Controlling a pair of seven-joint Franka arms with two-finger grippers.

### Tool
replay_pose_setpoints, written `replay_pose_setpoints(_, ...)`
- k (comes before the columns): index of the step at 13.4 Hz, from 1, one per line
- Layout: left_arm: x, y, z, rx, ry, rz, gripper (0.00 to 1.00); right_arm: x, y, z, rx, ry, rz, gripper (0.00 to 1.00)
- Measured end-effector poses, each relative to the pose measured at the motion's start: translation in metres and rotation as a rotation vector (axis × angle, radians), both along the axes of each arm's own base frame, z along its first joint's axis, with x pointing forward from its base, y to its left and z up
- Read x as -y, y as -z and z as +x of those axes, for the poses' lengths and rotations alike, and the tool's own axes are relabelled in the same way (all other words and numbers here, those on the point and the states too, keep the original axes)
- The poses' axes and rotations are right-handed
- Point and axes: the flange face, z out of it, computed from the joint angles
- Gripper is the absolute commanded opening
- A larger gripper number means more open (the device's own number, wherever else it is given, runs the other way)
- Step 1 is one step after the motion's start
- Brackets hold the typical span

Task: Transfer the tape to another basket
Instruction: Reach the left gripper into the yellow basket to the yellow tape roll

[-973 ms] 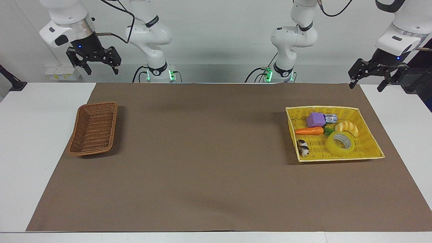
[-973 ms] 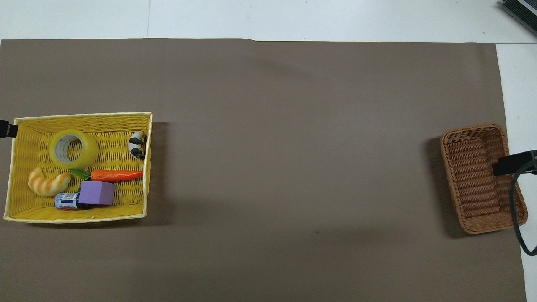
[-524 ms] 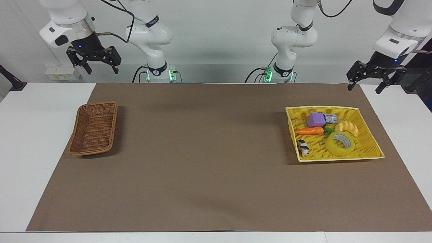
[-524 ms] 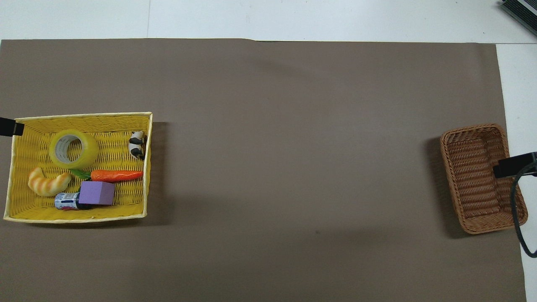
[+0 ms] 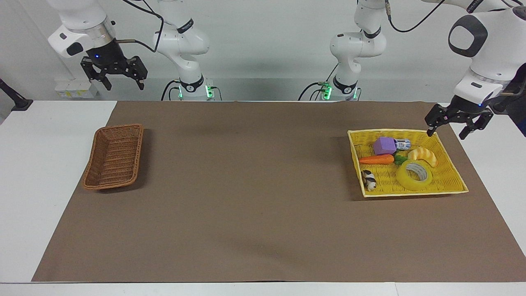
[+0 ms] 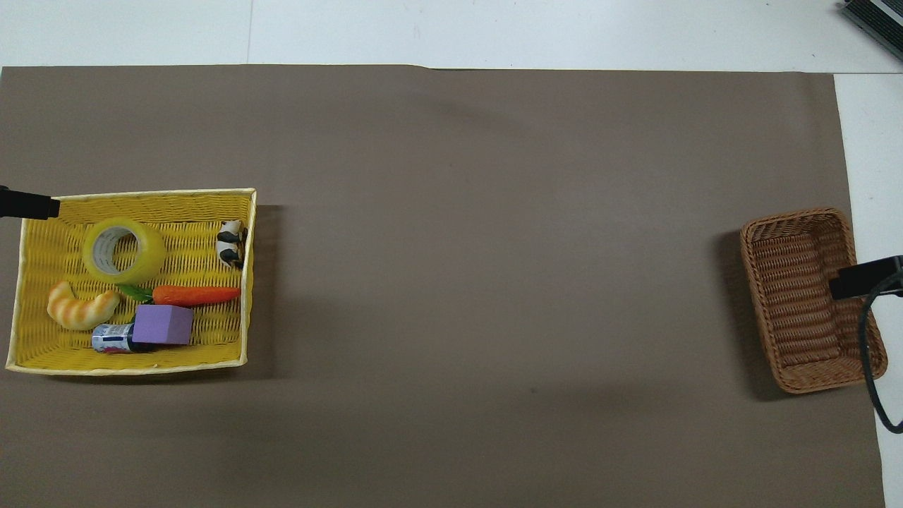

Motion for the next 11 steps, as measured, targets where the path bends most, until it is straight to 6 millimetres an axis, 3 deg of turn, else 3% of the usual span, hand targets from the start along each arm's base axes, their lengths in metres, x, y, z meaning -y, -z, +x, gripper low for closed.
replay_pose_setpoints(3, -0.029, 0.044, 0.013, -0.019, 0.068, 0.013, 1.00, 0.000, 0.000, 0.000, 0.000, 0.000, 0.000, 1.00)
replay_pose_setpoints(7, -0.070, 0.145, 0.037, -0.049, 0.101, 0.028, 0.90, 0.000, 0.000, 0.000, 0.000, 0.000, 0.000, 1.00)
replay_pose_setpoints(10, -0.074, 0.205, 0.042, -0.072, 0.088, 0.015, 0.89, 0.000, 0.000, 0.000, 0.000, 0.000, 0.000, 1.00)
replay_pose_setpoints(11, -0.073, 0.214, 0.039, -0.079, 0.087, 0.012, 0.81, 0.000, 0.000, 0.000, 0.000, 0.000, 0.000, 1.00)
